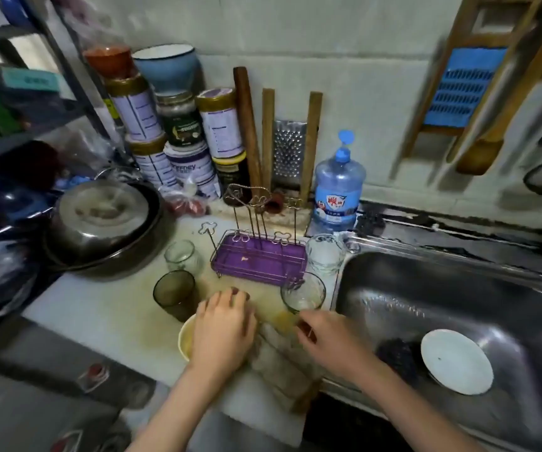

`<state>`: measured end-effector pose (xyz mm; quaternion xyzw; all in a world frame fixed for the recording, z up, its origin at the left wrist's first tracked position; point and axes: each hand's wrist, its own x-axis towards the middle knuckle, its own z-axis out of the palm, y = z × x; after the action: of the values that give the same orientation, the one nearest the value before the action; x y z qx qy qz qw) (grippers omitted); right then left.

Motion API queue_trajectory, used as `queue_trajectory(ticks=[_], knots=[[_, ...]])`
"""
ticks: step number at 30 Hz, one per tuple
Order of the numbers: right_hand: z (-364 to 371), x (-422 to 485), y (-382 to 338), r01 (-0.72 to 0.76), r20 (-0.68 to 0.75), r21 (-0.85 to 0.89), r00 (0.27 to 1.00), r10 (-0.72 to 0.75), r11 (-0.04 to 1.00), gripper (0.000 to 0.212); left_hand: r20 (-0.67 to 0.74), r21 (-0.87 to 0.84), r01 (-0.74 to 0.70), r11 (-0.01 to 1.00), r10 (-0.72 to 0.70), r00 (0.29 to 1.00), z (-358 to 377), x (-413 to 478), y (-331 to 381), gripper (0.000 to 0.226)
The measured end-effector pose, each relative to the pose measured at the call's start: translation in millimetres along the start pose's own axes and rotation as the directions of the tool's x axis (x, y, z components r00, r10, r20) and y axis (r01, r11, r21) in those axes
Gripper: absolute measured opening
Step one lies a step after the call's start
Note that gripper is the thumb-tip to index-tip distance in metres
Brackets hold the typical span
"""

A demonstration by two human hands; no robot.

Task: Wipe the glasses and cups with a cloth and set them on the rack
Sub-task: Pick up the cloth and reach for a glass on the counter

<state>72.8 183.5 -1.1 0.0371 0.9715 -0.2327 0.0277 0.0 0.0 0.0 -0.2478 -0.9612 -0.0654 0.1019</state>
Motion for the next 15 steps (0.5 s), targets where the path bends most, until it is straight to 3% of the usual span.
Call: queue_trajectory(ticks=[4, 6, 10, 15], knots=[[33.1, -3.6, 2.8, 0.018, 0.253, -0.080, 0.967, 0.002, 0.997, 0.032, -0.065, 0.040, -0.013, 0.999, 0.016, 0.998, 18.3, -15.9, 6.8, 0.033], [46.4, -6.9, 1.6, 0.008, 0.306, -0.094, 0.952, 0.021, 0.996, 0.044, -0.089, 0.056, -0.024, 0.998, 0.028, 0.996, 24.6, -22.6, 7.9, 0.033], [55.3, -5.9, -0.3, -0.037, 0.252, -0.113, 0.965, 0.065, 0.993, 0.041, -0.097, 0.113, -0.027, 0.993, 0.038, 0.995, 29.7, -33.1, 9.3, 0.033], [52.2, -3.1, -2.1, -0.042, 0.194, 0.079, 0.981, 0.026, 0.996, 0.025, -0.077, 0.115, -0.043, 0.992, 0.052, 0.996, 30.5, -39.3, 10.5, 0.034]])
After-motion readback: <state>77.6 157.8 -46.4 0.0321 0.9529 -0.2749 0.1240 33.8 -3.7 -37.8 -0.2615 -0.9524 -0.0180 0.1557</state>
